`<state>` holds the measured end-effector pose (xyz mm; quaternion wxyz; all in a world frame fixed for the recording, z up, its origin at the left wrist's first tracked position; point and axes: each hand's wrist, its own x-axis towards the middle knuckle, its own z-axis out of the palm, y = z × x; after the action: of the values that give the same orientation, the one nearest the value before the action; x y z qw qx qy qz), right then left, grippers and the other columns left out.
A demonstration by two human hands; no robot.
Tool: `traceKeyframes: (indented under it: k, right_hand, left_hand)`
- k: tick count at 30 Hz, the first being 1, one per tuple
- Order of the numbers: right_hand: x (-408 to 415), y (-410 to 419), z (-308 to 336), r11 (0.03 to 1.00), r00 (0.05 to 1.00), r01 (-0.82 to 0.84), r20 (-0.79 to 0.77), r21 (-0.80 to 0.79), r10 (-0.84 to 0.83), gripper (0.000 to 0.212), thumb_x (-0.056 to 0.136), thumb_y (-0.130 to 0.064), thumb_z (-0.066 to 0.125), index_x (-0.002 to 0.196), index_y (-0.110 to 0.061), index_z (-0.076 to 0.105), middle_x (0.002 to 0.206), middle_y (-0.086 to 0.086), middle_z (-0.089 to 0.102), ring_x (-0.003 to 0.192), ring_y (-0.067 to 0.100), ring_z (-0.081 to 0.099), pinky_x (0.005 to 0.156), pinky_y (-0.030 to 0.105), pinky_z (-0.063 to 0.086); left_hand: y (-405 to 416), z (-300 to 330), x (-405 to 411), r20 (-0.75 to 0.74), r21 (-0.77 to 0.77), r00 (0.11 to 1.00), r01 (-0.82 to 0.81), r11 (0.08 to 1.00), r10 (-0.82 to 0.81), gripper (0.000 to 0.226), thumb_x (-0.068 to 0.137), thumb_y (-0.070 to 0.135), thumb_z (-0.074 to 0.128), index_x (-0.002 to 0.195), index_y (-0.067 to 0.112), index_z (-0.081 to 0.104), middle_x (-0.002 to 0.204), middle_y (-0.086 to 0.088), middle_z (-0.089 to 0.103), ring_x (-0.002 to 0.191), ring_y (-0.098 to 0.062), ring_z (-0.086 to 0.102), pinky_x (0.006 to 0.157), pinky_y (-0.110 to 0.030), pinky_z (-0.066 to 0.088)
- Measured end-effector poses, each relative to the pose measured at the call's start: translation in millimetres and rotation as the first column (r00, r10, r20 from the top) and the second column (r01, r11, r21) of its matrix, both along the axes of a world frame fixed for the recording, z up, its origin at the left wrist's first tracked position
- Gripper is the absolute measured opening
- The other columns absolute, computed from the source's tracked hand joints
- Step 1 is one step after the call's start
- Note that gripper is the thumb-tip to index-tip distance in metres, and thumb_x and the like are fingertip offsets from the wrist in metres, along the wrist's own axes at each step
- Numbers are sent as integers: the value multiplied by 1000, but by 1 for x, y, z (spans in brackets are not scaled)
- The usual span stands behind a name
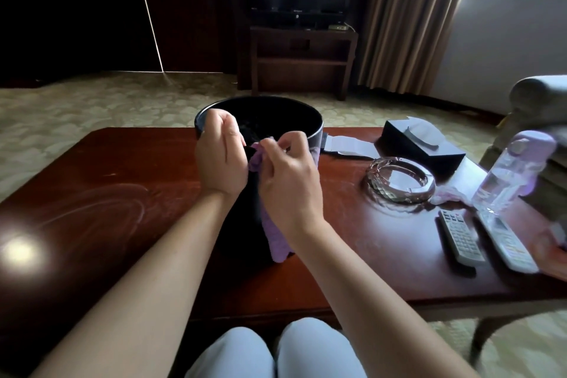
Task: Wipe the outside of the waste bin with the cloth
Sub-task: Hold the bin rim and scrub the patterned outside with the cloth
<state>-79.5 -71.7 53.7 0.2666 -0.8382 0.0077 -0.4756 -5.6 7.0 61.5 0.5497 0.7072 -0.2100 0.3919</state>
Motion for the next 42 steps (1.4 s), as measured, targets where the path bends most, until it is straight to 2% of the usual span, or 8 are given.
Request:
traceKeyframes:
  k: [8,12,15,20,27,32,38,42]
  right_hand:
    - [4,-14,-23,948,982,-35,188,317,-27,19,88,-8,58,101,-6,72,96,3,55,83,7,58,79,7,42]
    - [2,-9,-33,728,987,-10,124,685,-104,17,86,-12,66,101,-13,73,98,-3,64,93,6,60,86,15,45]
    - [0,-6,-36,482,999,19,7,876,-50,14,86,-17,66,98,-19,72,101,-3,69,96,6,63,89,18,47]
    - [-1,-14,-40,371,999,-30,23,928,23,16,86,-10,66,92,-24,70,96,-3,71,93,8,66,91,22,49]
    - [3,-8,-40,453,994,-95,109,886,-3,20,84,-16,69,86,-36,68,102,-2,67,99,9,64,94,29,49]
    - [-8,-7,-56,518,999,9,-31,855,34,13,83,-16,69,90,-27,70,98,1,68,95,10,63,90,24,48]
    - [-9,6,-44,580,991,-103,135,808,-12,22,83,-15,70,87,-36,66,98,-5,66,93,14,65,86,25,49]
    - [4,1,-24,658,982,-92,176,747,-63,10,83,-16,70,93,-17,71,95,-5,65,92,14,64,86,25,49]
  left_hand:
    - [-2,1,0,72,136,997,-48,990,39,34,91,31,35,70,7,46,58,0,46,55,-13,41,55,-31,27]
    - [-2,-3,0,146,269,986,-118,956,81,33,92,29,42,69,7,51,65,-4,52,60,-25,51,62,-36,38]
    - [-3,-9,-2,250,468,952,-277,839,175,37,94,33,39,67,11,53,64,-6,55,61,-30,52,64,-38,36]
    - [-22,-5,-14,242,551,953,-290,782,183,44,96,31,33,60,14,52,60,-6,59,62,-31,55,63,-38,35]
    - [-26,2,-14,116,443,990,-121,889,77,53,89,35,28,58,10,61,62,-4,65,69,-29,59,70,-37,31]
    - [-16,2,-9,70,410,997,-70,909,45,50,86,37,30,55,9,58,56,-1,61,67,-27,57,72,-37,32]
    - [-7,3,-4,115,382,993,-42,923,-2,47,85,31,42,46,27,17,40,14,23,52,-15,37,63,-36,34]
    - [-6,2,0,112,326,992,18,945,-57,46,85,29,44,42,19,30,39,9,33,49,-21,42,58,-38,39]
